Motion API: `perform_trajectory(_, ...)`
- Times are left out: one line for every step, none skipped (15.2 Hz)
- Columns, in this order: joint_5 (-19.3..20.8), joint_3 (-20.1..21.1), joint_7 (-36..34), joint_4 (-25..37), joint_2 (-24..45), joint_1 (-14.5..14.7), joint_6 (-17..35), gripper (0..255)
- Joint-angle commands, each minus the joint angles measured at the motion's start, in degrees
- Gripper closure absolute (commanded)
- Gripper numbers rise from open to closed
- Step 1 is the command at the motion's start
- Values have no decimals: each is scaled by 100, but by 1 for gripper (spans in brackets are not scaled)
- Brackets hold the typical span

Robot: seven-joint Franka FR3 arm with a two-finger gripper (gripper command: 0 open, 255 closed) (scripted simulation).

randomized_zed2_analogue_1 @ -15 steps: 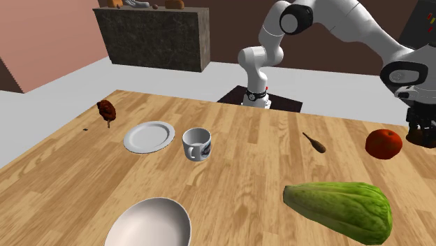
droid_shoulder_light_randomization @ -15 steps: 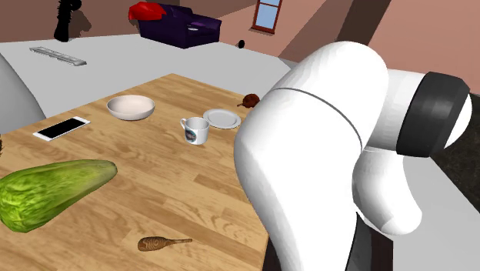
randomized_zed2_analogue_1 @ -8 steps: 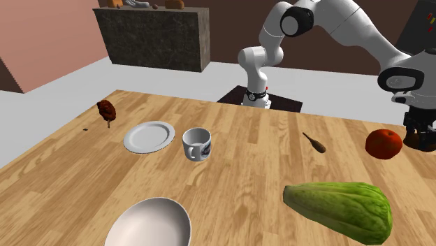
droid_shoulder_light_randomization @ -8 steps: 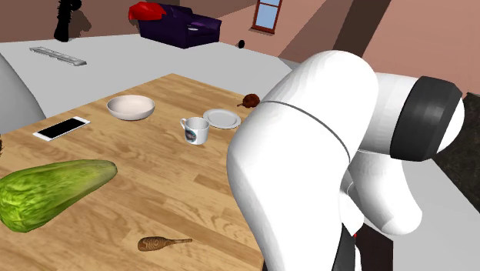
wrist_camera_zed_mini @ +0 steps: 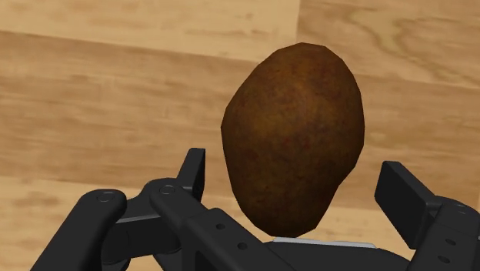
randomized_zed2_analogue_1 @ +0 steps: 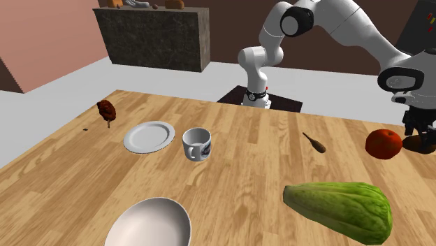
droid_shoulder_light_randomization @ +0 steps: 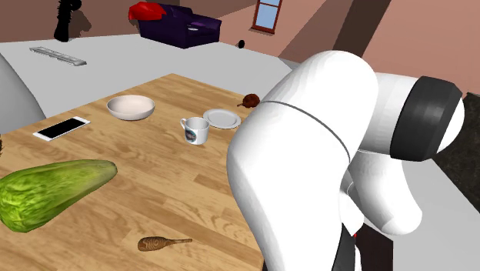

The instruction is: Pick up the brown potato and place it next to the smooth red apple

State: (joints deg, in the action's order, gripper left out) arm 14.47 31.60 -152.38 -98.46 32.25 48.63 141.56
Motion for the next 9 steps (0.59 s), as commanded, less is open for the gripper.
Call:
perform_trajectory(0,0,0,0,0,0,0,0)
perform_trajectory(0,0,0,0,0,0,0,0)
perform_trajectory(-85,70,50,-51,-156,-82,-99,0)
perform_trajectory(-172,140,102,-94,-309,-164,-202,0)
perform_trajectory(-262,208,156,-128,-459,-245,-310,0)
perform_trajectory(-335,259,201,-149,-576,-308,-397,0)
perform_trajectory(-336,258,201,-150,-577,-307,-397,0)
perform_trajectory(-336,257,201,-150,-577,-306,-397,0)
perform_trajectory(-337,257,201,-150,-577,-306,-397,0)
